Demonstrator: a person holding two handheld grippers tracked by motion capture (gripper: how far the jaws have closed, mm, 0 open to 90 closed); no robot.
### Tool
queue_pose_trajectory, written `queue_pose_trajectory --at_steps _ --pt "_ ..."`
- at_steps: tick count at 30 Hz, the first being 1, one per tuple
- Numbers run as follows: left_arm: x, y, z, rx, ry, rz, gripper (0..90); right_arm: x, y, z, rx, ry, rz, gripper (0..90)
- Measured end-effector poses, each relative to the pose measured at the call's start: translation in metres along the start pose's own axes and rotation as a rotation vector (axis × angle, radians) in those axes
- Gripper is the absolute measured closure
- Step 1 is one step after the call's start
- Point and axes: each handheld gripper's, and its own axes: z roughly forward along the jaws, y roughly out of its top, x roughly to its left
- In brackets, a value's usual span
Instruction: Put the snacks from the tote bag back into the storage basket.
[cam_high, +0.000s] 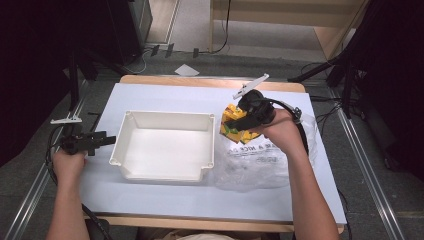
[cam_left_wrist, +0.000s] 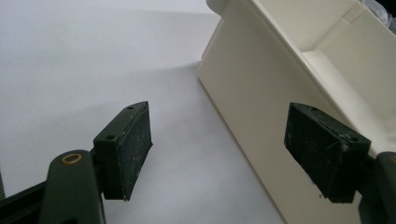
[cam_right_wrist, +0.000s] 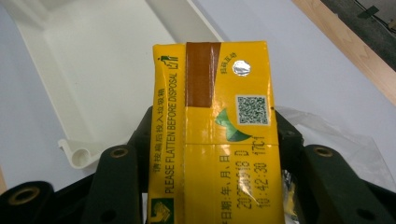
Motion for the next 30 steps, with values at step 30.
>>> queue_pose_trajectory --at_steps 30 --pt "0.000 -0.006 -0.010 -0.010 0.015 0.003 24.2 0.022 0.028 0.020 -0.019 0.042 -0.072 52.2"
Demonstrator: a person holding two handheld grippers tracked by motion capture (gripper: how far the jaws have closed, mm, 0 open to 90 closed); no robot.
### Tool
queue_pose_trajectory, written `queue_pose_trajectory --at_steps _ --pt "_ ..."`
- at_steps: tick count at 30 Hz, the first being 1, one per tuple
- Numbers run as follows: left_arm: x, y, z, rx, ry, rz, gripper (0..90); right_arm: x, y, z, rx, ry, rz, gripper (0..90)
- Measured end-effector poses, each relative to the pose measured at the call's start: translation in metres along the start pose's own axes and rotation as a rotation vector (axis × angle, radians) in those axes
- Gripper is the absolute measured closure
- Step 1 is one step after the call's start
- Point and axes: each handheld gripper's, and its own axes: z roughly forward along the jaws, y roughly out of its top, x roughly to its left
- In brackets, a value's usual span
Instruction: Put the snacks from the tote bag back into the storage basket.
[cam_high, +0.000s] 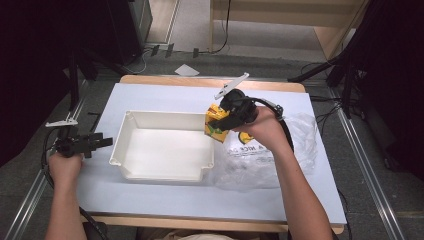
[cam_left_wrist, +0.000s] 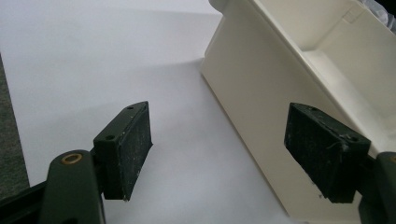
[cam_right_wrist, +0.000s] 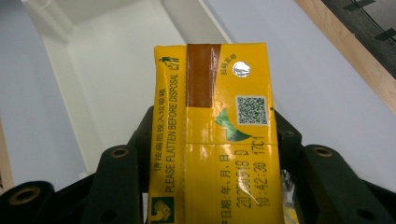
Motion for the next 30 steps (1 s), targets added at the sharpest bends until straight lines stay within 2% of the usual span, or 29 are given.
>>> queue_pose_trajectory --at_steps 8,14,18,30 --pt "0.000 -0.001 -0.003 -0.011 0.002 -0.002 24.3 0.002 0.006 0.011 0.005 0.018 -0.011 52.3" --pt "-0.001 -0.002 -0.003 -0.008 -0.001 -0.002 24.3 0.007 0.011 0.014 -0.003 0.031 -0.025 52.3" --pt "-0.001 -0.003 -0.004 -0.006 0.002 0.000 24.3 0.012 0.014 0.015 -0.010 0.020 -0.048 52.3" --pt "0.000 -0.006 -0.008 -0.016 0.008 -0.010 24.3 0.020 0.024 0.026 -0.010 0.052 -0.071 52.3"
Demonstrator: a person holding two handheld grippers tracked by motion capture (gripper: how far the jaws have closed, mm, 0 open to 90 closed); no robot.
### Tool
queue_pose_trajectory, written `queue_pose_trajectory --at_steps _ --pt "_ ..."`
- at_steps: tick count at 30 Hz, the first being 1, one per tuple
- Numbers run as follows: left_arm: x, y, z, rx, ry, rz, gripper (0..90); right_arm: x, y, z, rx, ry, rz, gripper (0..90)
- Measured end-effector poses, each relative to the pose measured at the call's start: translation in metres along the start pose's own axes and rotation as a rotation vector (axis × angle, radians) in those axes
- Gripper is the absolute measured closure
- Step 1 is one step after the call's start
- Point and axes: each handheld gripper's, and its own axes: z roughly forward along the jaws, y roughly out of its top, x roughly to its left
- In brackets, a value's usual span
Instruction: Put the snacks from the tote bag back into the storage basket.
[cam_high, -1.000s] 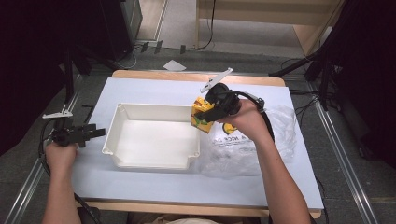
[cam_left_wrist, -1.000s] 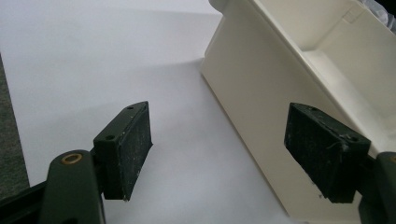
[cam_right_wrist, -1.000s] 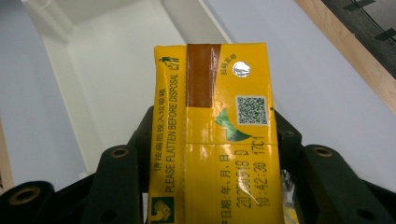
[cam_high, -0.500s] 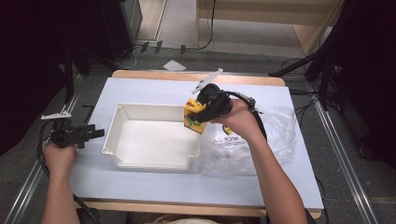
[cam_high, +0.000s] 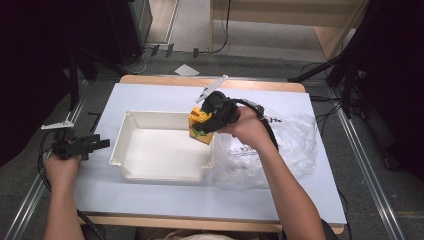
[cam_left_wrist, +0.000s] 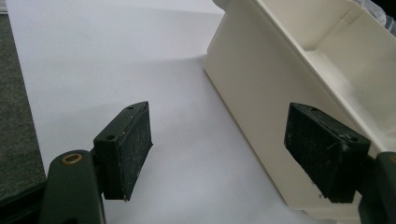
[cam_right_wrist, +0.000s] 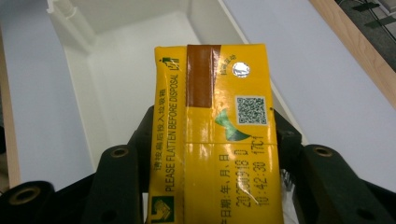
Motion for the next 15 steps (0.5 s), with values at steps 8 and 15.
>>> queue_pose_trajectory --at_steps 8,15 --pt "0.000 -0.001 -0.001 -0.004 0.002 -0.004 24.3 0.001 0.002 0.015 -0.026 0.002 -0.001 52.3" --pt "0.001 -0.002 -0.002 -0.005 0.001 -0.004 24.3 -0.003 -0.001 0.036 0.009 -0.002 0.020 52.3"
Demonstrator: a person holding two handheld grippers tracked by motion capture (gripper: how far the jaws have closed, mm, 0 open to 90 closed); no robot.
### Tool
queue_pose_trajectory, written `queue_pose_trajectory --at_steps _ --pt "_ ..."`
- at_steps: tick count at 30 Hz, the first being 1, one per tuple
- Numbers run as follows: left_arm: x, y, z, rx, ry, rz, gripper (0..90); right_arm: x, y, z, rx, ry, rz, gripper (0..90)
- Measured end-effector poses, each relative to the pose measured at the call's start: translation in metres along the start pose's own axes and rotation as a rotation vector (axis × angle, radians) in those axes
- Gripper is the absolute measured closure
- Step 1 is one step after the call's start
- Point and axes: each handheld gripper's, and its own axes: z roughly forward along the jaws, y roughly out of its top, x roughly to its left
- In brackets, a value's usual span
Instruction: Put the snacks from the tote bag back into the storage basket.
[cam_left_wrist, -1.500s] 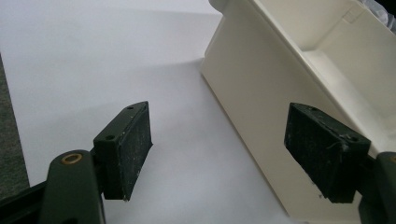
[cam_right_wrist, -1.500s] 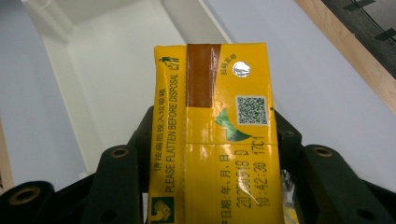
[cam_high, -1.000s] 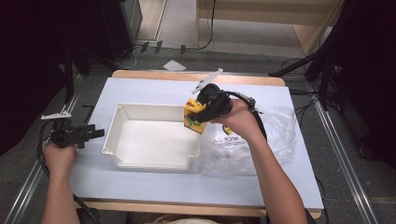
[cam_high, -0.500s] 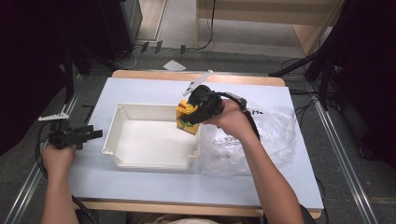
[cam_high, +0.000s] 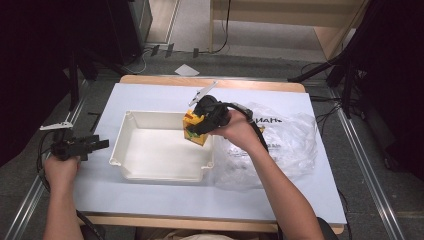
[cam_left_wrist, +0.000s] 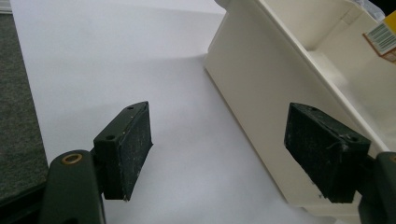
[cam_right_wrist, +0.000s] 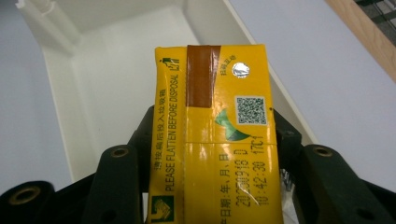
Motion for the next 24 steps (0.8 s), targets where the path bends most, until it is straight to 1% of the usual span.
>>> queue_pose_trajectory --at_steps 2,3,4,6,8,9,12,15,17,18,23,24 --pt "0.000 0.000 0.000 -0.001 -0.001 -0.003 24.3 -0.002 -0.001 0.004 0.005 0.003 0.007 52.3" --pt "0.000 -0.001 0.000 -0.002 0.000 -0.004 24.3 -0.002 -0.002 0.008 0.015 0.002 0.022 52.3" --pt "0.001 -0.001 0.000 0.000 0.000 -0.004 24.3 -0.002 -0.002 0.010 0.015 0.004 0.014 52.3" --pt "0.001 -0.001 0.000 0.001 -0.003 -0.006 24.3 -0.001 -0.002 0.013 0.024 0.002 0.011 52.2" --pt "0.001 -0.001 0.000 0.000 -0.003 -0.007 24.3 0.000 -0.002 0.017 0.031 0.011 0.014 52.2" --pt "0.001 -0.001 0.000 0.001 -0.004 -0.006 24.3 0.001 -0.002 0.019 0.035 0.011 0.007 52.2" --pt "0.001 -0.001 -0.001 0.001 -0.003 -0.004 24.4 0.001 -0.003 0.025 0.045 0.005 0.010 52.2" --pt "0.001 -0.002 -0.001 -0.001 -0.004 -0.005 24.3 -0.001 -0.004 0.030 0.056 0.005 0.009 52.1" --pt "0.002 -0.002 0.000 0.000 -0.003 -0.006 24.3 -0.002 -0.005 0.032 0.064 0.008 0.022 52.1" --pt "0.002 -0.002 0.000 0.001 -0.003 -0.006 24.4 -0.003 -0.005 0.033 0.065 0.007 0.018 52.1" --pt "0.001 -0.002 0.000 0.004 -0.003 -0.004 24.4 -0.007 -0.008 0.039 0.073 -0.002 0.038 52.1" --pt "0.001 -0.002 0.000 0.001 -0.002 -0.006 24.4 -0.008 -0.009 0.041 0.074 -0.010 0.040 52.1"
